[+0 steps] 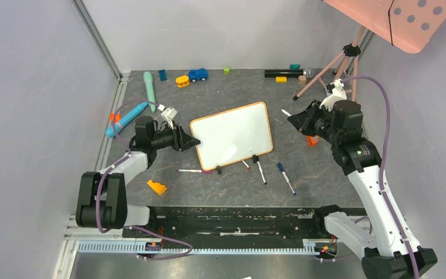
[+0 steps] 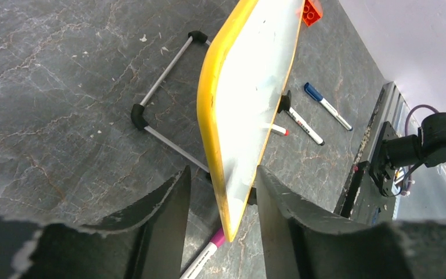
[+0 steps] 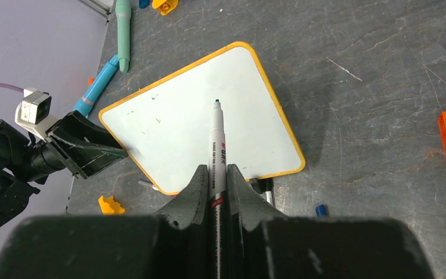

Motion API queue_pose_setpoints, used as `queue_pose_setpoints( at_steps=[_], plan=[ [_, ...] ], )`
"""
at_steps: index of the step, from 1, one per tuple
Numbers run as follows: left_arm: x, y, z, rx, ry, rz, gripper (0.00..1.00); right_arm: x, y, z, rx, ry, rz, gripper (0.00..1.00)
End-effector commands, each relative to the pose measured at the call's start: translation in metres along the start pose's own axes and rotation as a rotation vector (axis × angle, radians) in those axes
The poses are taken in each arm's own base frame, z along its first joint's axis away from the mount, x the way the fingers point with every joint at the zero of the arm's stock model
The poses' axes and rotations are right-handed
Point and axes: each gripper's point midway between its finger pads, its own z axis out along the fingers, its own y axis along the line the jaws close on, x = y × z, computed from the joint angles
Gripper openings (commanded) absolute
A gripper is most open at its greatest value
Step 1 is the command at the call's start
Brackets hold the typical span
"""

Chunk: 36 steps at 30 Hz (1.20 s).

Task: Write a sentence on the whiteboard
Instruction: Hold the whiteboard at the center of the board.

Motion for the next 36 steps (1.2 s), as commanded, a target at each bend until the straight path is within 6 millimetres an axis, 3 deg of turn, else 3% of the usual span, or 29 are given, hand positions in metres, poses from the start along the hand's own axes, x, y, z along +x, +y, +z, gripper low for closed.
queue_pose_setpoints(
  at_steps=[1, 7, 12, 15, 25, 36],
  plan=[
    [-0.017, -0.004, 0.000, 0.015, -0.072, 0.073, 0.49, -0.010, 0.009, -0.002, -0.050, -0.042, -0.055, 0.00],
    [-0.014, -0.006, 0.004, 0.070, -0.103, 0.061, 0.43, -0.007, 0.010, -0.001, -0.063, -0.042, -0.050, 0.00],
    [-0.006, -0.006, 0.010, 0.118, -0.078, 0.008, 0.48, -0.007, 0.009, -0.001, -0.060, -0.045, -0.045, 0.00],
    [-0.003, -0.003, 0.010, 0.107, -0.069, 0.018, 0.57, -0.007, 0.009, -0.001, -0.061, -0.043, -0.041, 0.00],
    [0.009, -0.002, 0.014, 0.139, -0.041, -0.021, 0.60, -0.007, 0.006, 0.000, -0.042, -0.046, -0.048, 0.00],
    [0.015, -0.004, 0.020, 0.192, -0.050, -0.043, 0.26, -0.005, 0.004, 0.002, -0.041, -0.034, -0.061, 0.00]
  ],
)
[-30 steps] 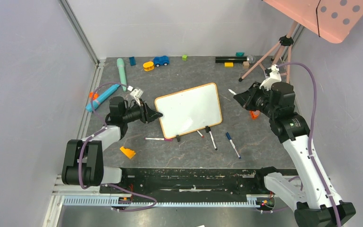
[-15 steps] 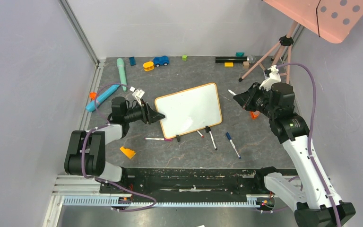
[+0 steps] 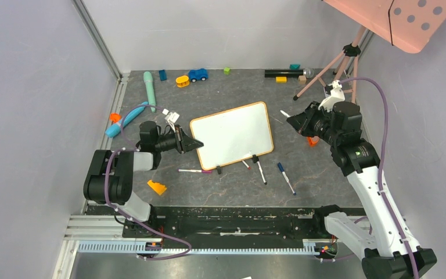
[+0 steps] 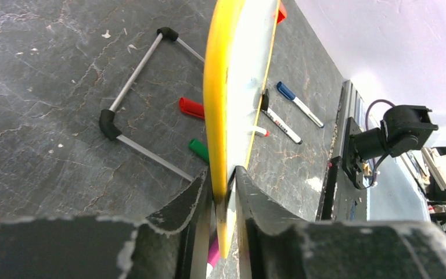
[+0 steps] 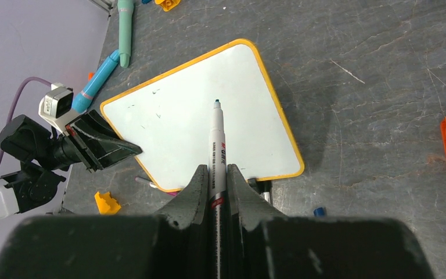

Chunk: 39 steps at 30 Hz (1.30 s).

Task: Write a sentence on the whiteboard
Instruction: Hold the whiteboard at the center of the board.

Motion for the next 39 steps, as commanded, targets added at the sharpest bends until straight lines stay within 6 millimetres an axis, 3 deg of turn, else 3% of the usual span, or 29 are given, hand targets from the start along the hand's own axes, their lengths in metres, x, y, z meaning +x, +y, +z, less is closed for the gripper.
queue_pose_setpoints(
  at_steps=[1, 6, 9, 22, 27, 39],
  plan=[
    [-0.006, -0.008, 0.002, 0.047, -0.020, 0.025, 0.24, -0.009, 0.003, 0.000, -0.011, -0.035, -0.038, 0.00],
    [-0.006, -0.009, 0.001, 0.045, -0.018, 0.037, 0.14, -0.013, 0.000, 0.002, 0.010, -0.037, -0.048, 0.00],
    [-0.007, -0.010, 0.002, 0.049, -0.015, 0.032, 0.02, -0.016, 0.001, 0.003, 0.010, -0.042, -0.049, 0.00],
    [-0.008, -0.014, -0.003, 0.022, 0.005, 0.032, 0.02, -0.012, 0.001, 0.016, 0.013, 0.001, 0.005, 0.00],
    [-0.010, -0.012, -0.004, -0.015, -0.004, 0.029, 0.02, -0.020, 0.003, 0.021, 0.033, 0.003, -0.016, 0.00],
    [-0.004, -0.013, -0.002, -0.018, 0.023, 0.024, 0.02, -0.018, 0.063, 0.049, 0.018, -0.004, -0.180, 0.00]
  ],
)
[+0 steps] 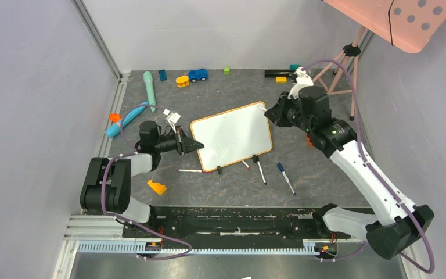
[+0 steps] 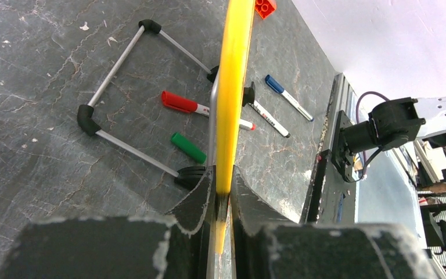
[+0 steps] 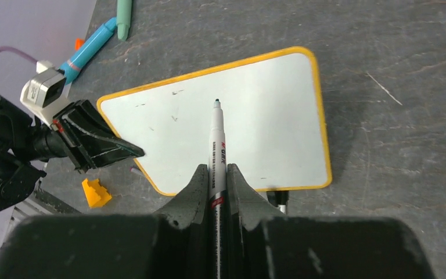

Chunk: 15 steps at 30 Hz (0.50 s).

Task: Write a sentence on the whiteboard
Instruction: Hold the whiteboard at the center of the board, then write a sentence on the whiteboard.

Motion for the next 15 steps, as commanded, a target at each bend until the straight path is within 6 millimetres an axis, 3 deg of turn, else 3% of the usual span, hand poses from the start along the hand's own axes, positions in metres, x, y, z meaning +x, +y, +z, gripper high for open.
queue_pose_setpoints(
  at_steps=[1, 15],
  plan=[
    [-0.005, 0.005, 0.001, -0.046, 0.002, 0.023, 0.03, -0.025, 0.022, 0.003, 0.009, -0.084, -0.071, 0.00],
    [0.003, -0.003, 0.007, 0.051, 0.098, -0.023, 0.02, -0.030, 0.042, 0.006, -0.035, -0.114, -0.069, 0.00]
  ],
)
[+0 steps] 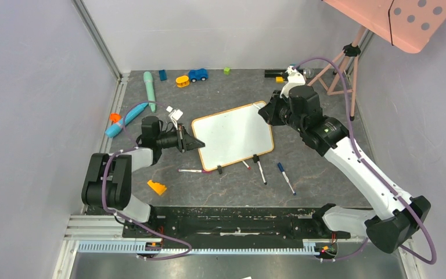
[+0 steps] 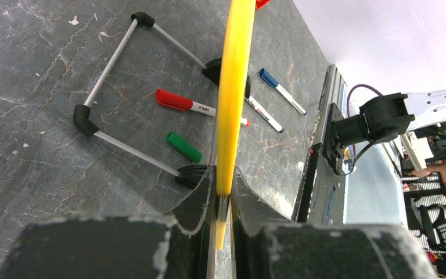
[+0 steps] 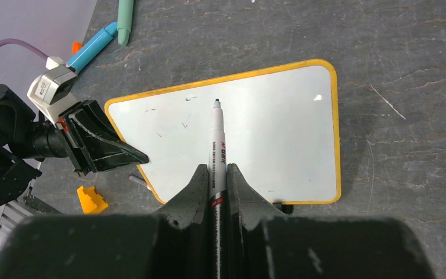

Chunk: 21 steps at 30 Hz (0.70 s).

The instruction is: Write a sentence on the whiteboard

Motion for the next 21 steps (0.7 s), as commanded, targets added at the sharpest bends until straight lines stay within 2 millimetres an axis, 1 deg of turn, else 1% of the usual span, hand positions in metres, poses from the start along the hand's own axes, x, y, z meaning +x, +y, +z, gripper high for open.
queue_pose_setpoints(
  at_steps=[1, 6, 10, 13, 17, 19, 21],
  plan=[
    [0.005, -0.001, 0.002, 0.020, 0.044, 0.013, 0.02, -0.033, 0.016, -0.008, -0.036, -0.108, -0.004, 0.00],
    [0.005, 0.002, 0.000, -0.029, 0.031, 0.024, 0.02, -0.036, 0.018, -0.012, -0.041, -0.125, -0.003, 0.00],
    [0.001, 0.006, -0.001, -0.055, 0.006, 0.044, 0.02, -0.030, 0.021, -0.011, -0.057, -0.117, -0.010, 0.00],
    [0.002, 0.004, 0.002, -0.020, -0.006, 0.059, 0.02, -0.026, 0.029, -0.008, -0.087, -0.105, -0.023, 0.00],
    [0.005, 0.004, 0.003, 0.003, -0.010, 0.053, 0.02, -0.017, 0.037, -0.003, -0.103, -0.079, -0.043, 0.00],
    [0.007, 0.004, 0.003, 0.005, -0.013, 0.054, 0.02, -0.009, 0.042, 0.002, -0.112, -0.061, -0.053, 0.00],
    [0.007, 0.003, 0.003, 0.007, -0.018, 0.055, 0.02, 0.001, 0.051, 0.007, -0.135, -0.032, -0.069, 0.00]
  ],
)
